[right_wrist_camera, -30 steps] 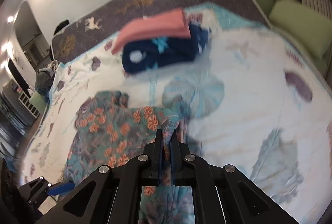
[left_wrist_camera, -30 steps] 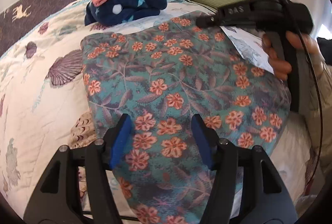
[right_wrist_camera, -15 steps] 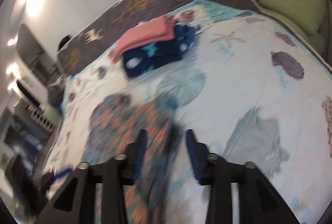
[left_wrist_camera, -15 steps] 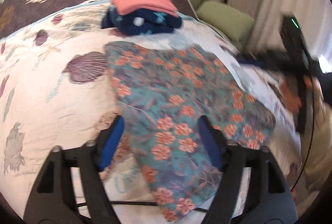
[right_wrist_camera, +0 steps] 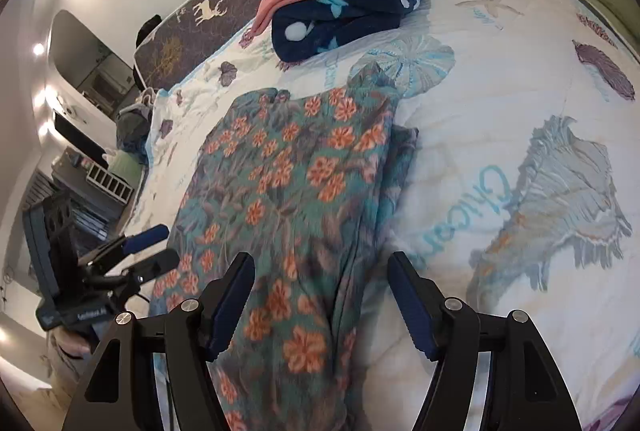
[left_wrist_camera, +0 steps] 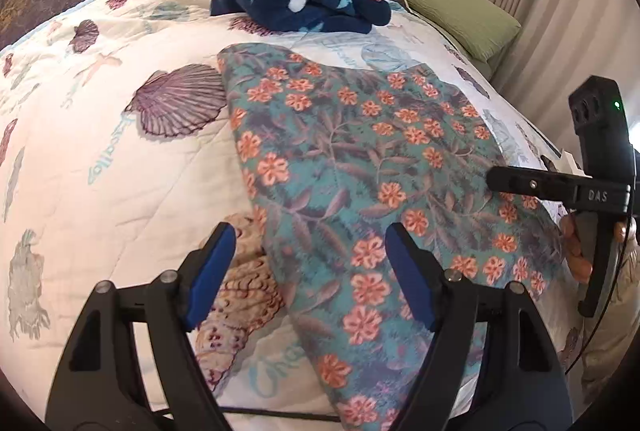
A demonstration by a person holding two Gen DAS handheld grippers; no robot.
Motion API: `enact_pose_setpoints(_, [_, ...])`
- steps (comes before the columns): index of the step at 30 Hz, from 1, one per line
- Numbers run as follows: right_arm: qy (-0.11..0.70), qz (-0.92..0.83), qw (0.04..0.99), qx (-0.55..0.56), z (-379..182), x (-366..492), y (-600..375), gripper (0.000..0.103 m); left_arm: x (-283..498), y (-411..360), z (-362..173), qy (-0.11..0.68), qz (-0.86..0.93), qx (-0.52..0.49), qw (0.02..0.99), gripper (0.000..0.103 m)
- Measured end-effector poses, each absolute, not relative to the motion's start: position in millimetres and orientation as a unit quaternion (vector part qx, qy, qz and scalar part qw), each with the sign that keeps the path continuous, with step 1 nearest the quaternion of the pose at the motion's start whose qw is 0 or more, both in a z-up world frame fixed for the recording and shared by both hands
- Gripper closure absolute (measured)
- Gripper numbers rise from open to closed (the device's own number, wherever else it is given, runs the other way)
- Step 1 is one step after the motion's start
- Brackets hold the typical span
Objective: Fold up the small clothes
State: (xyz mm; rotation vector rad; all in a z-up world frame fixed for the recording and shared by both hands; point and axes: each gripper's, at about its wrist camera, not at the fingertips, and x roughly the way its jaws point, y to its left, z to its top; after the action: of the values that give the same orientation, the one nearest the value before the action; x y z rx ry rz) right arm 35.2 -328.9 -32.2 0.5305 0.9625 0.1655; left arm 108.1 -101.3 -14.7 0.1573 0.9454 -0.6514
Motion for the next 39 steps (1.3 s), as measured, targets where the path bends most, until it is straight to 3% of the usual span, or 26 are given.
enact_pose_setpoints(26, [0.423,0.114,0.85,0.291,-48,90,-352,0.037,200,-113,-40,0.496,-0.327,-0.01,0.804,0.026])
enact_pose_setpoints(27, [0.424,0.114,0.849,0.295,-48,93,-354,0.038,207,-113,-40,0.499,-0.327,-0.023,0.802,0.029])
enact_pose_setpoints(29, [0.428,0.113,0.843,0.306,-50,102,-361,0.042,220,-114,-40,0.502,-0.325,-0.037,0.801,0.045])
enact_pose_setpoints(30, [0.427,0.109,0.843,0.308,-51,104,-363,0.052,225,-116,-39,0.499,-0.322,-0.035,0.804,0.076])
enact_pose_setpoints(31, [0.428,0.101,0.844,0.306,-52,106,-365,0.068,230,-118,-38,0.497,-0.32,-0.029,0.806,0.095])
enact_pose_setpoints(33, [0.422,0.087,0.849,0.306,-54,107,-369,0.088,230,-119,-29,0.478,-0.331,-0.03,0.813,0.095])
enact_pose_setpoints(37, [0.366,0.08,0.892,0.254,-29,91,-358,0.091,194,-126,10,0.366,-0.367,0.023,0.855,0.095])
enact_pose_setpoints(39, [0.343,0.079,0.91,0.218,-14,84,-349,0.091,189,-130,18,0.347,-0.365,0.041,0.863,0.095])
